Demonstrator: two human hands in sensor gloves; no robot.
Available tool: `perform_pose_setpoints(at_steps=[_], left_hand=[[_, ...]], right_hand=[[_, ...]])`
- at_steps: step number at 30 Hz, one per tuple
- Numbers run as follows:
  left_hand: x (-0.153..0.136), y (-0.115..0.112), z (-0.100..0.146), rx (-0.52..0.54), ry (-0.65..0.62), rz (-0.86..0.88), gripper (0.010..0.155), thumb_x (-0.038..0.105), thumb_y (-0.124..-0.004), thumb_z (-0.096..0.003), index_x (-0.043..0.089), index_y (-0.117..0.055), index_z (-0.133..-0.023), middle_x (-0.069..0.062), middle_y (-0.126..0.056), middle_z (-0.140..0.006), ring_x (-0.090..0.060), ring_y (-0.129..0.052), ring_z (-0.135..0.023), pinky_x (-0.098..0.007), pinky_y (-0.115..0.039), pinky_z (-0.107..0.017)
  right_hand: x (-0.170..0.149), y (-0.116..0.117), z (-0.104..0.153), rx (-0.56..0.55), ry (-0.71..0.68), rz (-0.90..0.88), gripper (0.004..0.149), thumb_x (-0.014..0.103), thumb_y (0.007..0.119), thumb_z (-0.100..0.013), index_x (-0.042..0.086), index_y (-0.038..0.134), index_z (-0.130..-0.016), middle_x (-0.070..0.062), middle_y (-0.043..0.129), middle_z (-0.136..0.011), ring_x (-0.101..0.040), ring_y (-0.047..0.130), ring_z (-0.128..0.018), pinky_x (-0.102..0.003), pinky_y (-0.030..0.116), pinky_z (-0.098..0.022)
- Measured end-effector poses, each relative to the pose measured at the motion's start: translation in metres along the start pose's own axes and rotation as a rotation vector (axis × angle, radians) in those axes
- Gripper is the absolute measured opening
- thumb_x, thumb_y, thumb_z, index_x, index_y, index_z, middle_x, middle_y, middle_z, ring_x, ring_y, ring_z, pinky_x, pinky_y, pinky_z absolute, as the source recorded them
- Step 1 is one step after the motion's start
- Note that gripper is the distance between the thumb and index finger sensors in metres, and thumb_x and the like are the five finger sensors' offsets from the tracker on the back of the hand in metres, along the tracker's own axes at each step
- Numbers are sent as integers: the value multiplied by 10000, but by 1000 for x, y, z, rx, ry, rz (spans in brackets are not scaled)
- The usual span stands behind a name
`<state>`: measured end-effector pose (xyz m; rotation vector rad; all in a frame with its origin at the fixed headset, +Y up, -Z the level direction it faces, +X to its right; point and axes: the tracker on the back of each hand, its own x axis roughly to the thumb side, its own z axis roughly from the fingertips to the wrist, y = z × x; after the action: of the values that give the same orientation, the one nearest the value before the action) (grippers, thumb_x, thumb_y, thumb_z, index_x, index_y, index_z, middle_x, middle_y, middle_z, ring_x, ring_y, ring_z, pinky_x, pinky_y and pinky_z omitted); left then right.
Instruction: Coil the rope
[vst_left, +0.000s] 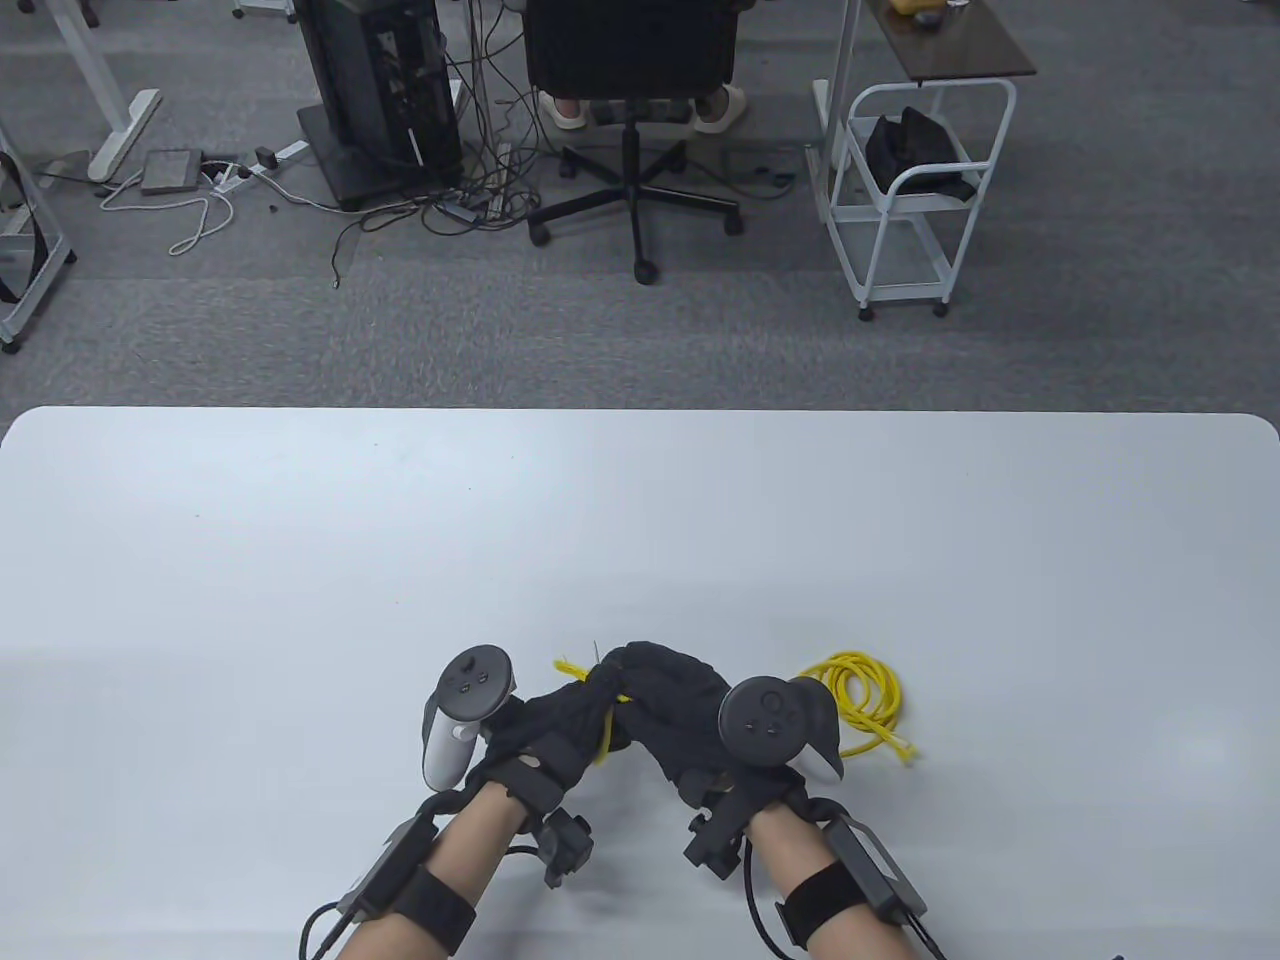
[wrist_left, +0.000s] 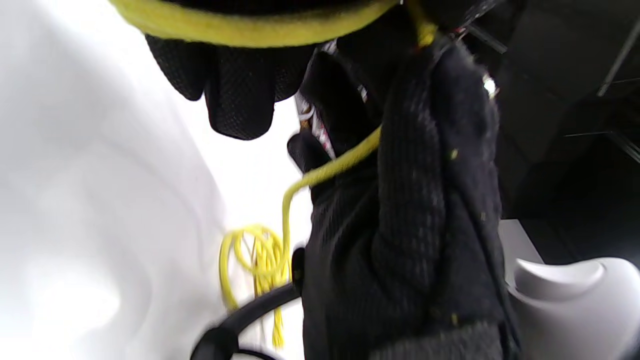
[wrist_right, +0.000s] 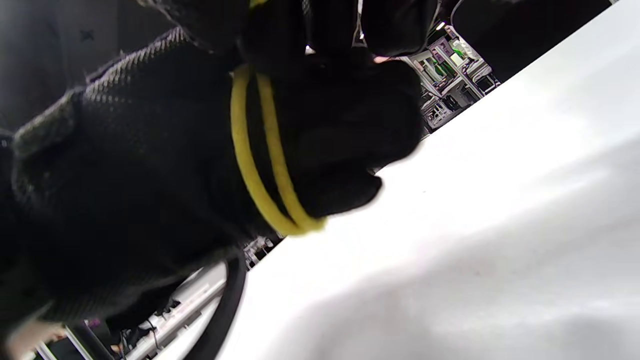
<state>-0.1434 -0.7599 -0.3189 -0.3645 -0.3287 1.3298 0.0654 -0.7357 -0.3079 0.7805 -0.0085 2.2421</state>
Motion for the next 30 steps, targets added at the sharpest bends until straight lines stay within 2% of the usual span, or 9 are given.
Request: perform_pose_setpoints(at_steps=[3,7,10,18,26,30], left_hand=[[5,7,4,103,-41,-76,627,519,-502,-617,146,-599,-1112,-221,-691,-1107,-367,-884,-904,-424,-709,-669],[9,9,6,134,-95,-44,600,523,-507,-616,212,-576,-1124,-152,-568,-1184,-362,-710,-1035,-425,-579,-758],[11,10,7,148,-163,17,590,528,-501,-611,240,-594,-1117,-122,-557,-1199,-345,-679,-1060,-414,-554,-776],[11,8,6,21,-248,302,605,539,-467,-605,234,-733,-1055,-108,-771,-1119,-315,-852,-971,-390,-670,-742],[14,-4,1,-113,-258,381,625,521,-465,-608,171,-822,-984,-168,-935,-956,-331,-1009,-779,-398,-784,-626],[14,-11,-1,-195,-232,350,631,517,-470,-613,150,-855,-953,-178,-991,-874,-325,-1056,-681,-389,-817,-565]], right_hand=[[3,6,-1,24,-1,46,433,388,671,-589,160,693,-956,-169,548,-1114,-495,620,-959,-769,436,-661],[4,13,-3,94,5,84,431,386,669,-591,165,696,-960,-164,634,-1071,-480,654,-941,-763,448,-662],[2,15,-3,130,14,87,425,385,669,-591,168,704,-954,-166,676,-1045,-470,694,-918,-754,471,-660],[-9,17,-4,219,66,83,424,394,664,-593,164,717,-945,-166,722,-1016,-466,736,-888,-744,496,-657],[-20,19,-4,281,123,78,445,428,656,-589,155,722,-935,-174,730,-1010,-473,745,-879,-744,500,-653],[-25,15,-3,270,143,85,441,430,668,-585,161,720,-931,-169,730,-1010,-469,748,-879,-744,500,-653]])
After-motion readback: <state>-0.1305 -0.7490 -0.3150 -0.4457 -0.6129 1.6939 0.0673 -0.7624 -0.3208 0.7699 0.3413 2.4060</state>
